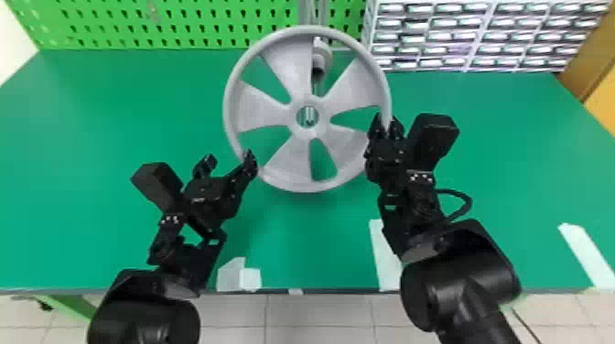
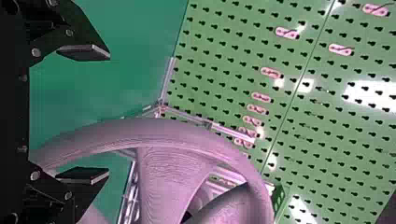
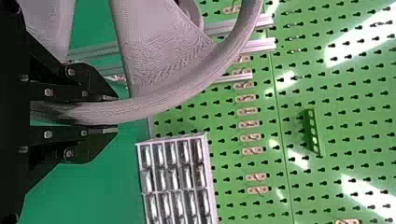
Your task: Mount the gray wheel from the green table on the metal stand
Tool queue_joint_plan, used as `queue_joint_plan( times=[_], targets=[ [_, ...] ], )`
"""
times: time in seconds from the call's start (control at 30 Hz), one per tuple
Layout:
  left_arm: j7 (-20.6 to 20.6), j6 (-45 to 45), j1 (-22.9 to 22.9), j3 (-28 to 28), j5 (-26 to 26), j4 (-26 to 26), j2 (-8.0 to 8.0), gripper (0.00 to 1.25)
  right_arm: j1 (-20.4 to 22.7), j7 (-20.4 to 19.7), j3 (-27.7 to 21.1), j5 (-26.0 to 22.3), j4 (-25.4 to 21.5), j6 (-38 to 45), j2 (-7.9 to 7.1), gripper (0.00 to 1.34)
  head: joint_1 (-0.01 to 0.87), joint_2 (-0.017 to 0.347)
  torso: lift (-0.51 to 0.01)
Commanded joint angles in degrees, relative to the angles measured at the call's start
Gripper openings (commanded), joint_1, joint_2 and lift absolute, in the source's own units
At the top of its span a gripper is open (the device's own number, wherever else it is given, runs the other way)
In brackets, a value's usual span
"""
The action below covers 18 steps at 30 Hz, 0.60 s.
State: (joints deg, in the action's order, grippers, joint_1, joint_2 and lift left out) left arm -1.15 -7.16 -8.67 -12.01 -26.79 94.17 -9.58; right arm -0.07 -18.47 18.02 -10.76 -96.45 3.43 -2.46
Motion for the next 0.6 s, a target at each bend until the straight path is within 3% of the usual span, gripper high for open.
queue_joint_plan(
  times=[0.0,0.57],
  targets=[
    [-0.34,-0.49,1.12,-0.73,-1.95,-1.8,0.0,0.87,-0.28,-0.34,0.96,-1.19,0.56,-2.29,-0.36,0.23,0.868,0.052,-0.093],
    [-0.34,-2.51,3.75,-1.53,-7.67,-6.46,0.0,0.85,-0.02,-0.25,1.67,-2.16,0.73,-5.98,-0.8,0.23,0.868,0.052,-0.093]
  ],
)
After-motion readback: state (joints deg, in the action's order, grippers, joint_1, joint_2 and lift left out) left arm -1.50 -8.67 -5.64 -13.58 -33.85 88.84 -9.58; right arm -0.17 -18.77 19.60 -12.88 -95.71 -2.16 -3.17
